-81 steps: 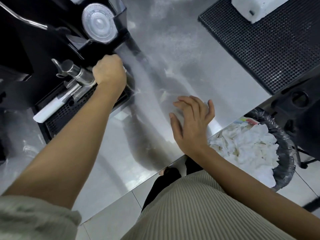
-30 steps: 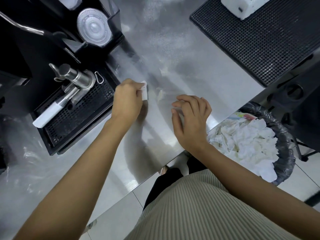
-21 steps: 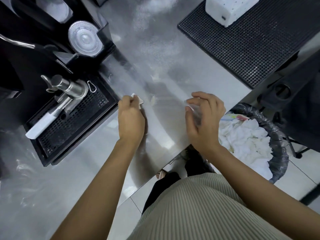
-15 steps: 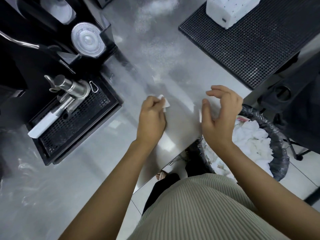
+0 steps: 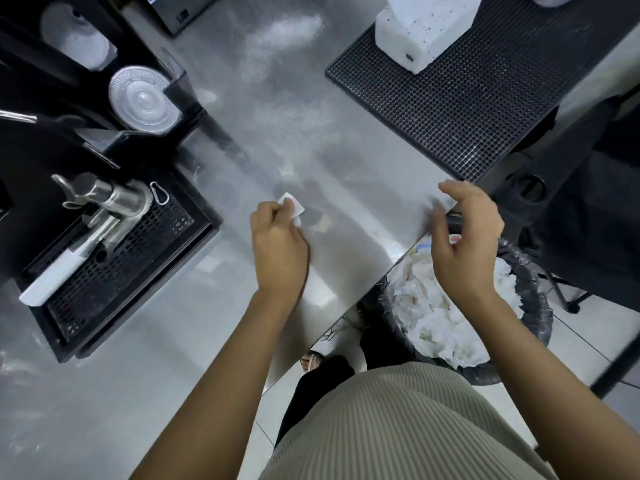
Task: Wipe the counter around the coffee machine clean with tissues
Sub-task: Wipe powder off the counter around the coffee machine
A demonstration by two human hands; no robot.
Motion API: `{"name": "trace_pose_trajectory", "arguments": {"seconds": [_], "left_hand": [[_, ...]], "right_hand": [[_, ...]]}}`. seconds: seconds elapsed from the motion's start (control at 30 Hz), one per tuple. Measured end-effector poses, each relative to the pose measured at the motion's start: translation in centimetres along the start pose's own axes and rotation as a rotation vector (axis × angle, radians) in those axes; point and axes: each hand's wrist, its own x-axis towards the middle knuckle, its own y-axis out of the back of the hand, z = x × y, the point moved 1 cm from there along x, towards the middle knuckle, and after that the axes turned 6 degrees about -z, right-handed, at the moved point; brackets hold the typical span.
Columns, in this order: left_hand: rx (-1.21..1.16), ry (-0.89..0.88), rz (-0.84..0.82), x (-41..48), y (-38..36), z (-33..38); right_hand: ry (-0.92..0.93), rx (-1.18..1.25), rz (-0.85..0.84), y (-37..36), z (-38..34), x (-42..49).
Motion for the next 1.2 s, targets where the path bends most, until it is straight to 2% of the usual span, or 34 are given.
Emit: {"name": "trace_pose_trajectory", "arguments": {"seconds": [0.1, 0.2, 0.27, 0.33, 0.4, 0.47, 0.57, 0.73, 0.93, 1.0, 1.03, 1.13, 1.2], "left_hand": [[-0.053, -0.097, -0.064, -1.0, -1.8, 3.5], [-0.155, -0.251, -0.211, -1.7, -2.9, 6.4], [-0.27, -0.235, -0.277, -1.3, -2.4, 6.4], [-0.332, -0.113, -0.174, -0.7, -1.1, 4.7], [-0.278, 0.022, 0.001, -0.4, 0.3, 2.0], [-0.182, 0.093, 0.076, -0.6, 0.9, -0.1], [-0.097, 0.047, 0.052, -2.0, -0.1, -0.4], [-0.157, -0.058, -0.008, -4.3, -3.1, 4.9], [-0.301, -0.217, -0.24, -4.8, -4.9, 10.5], [-0.453, -0.103, -0.287, -4.1, -4.3, 10.7], [-0.502, -0.021, -0.238, -3.6, -3.8, 10.2], [-0.395, 0.124, -0.022, -2.3, -2.3, 7.2], [-0.317, 0.128, 0.0, -2.2, -2.2, 5.9]], "right_hand": [[-0.057, -0.126, -0.085, 1.0, 2.0, 0.9], [-0.045, -0.159, -0.142, 1.9, 3.1, 1.2], [-0.023, -0.128, -0.155, 2.3, 3.6, 1.4], [-0.008, -0.089, -0.148, 2.4, 4.1, 1.6], [0.004, -0.06, -0.151, 2.4, 4.7, 1.6], [0.017, -0.026, -0.166, 2.5, 5.3, 1.6], [0.028, 0.028, -0.179, 2.6, 5.8, 1.6], [0.019, 0.101, -0.165, 2.4, 6.1, 1.7], [0.004, 0.136, -0.144, 2.1, 6.1, 1.6], [0.002, 0.15, -0.144, 2.0, 6.2, 1.5], [-0.002, 0.155, -0.145, 2.1, 6.2, 1.5], [-0.013, 0.165, -0.149, 2.1, 6.3, 1.5], [-0.012, 0.175, -0.142, 1.9, 6.2, 1.4]]}}
